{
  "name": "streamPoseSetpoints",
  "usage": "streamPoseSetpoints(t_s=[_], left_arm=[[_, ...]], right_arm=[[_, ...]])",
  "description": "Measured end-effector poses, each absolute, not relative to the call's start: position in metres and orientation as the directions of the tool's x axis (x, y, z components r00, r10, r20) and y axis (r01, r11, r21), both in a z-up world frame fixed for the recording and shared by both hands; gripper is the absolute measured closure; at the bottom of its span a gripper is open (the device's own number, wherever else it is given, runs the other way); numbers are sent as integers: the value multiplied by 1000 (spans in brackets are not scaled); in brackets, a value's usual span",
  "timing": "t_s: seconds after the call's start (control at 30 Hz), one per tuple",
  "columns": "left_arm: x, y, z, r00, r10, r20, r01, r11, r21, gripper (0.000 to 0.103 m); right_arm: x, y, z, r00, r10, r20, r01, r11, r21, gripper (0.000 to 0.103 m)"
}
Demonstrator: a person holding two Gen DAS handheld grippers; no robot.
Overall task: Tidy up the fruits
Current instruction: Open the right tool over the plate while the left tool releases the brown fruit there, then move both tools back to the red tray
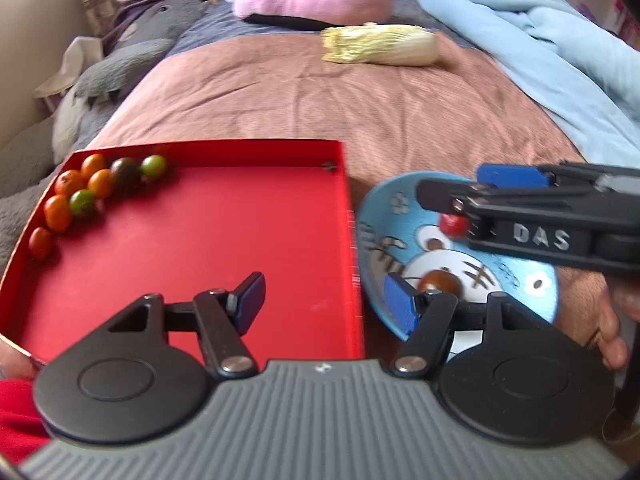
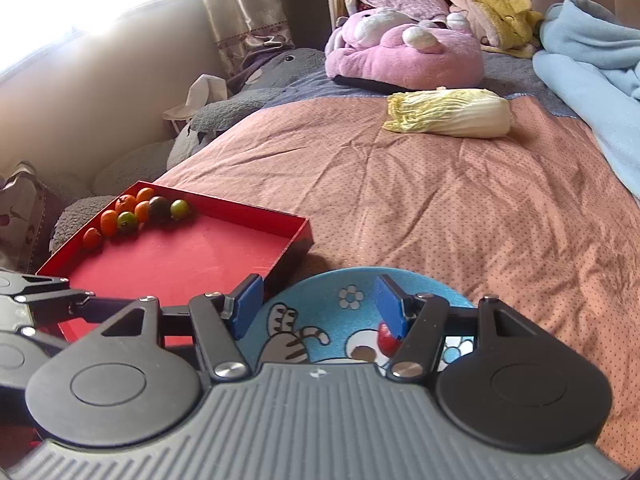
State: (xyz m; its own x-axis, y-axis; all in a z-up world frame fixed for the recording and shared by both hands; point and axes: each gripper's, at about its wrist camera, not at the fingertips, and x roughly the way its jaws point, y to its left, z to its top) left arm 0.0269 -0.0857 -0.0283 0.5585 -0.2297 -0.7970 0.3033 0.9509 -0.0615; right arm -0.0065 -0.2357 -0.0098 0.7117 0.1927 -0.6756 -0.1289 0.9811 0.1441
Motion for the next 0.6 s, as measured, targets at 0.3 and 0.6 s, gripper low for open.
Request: streamPoseSetpoints(t_s=[0.3, 0.6], left_arm=[[40, -48, -28, 583, -173, -793, 203, 977, -64, 35], [51, -17, -29, 593, -119, -796, 130, 990, -52, 35]], right_arm=[[1, -202, -7, 696, 233, -679, -198, 971, 131, 36], [19, -174, -9, 681, 272, -680, -253, 959, 130, 35]])
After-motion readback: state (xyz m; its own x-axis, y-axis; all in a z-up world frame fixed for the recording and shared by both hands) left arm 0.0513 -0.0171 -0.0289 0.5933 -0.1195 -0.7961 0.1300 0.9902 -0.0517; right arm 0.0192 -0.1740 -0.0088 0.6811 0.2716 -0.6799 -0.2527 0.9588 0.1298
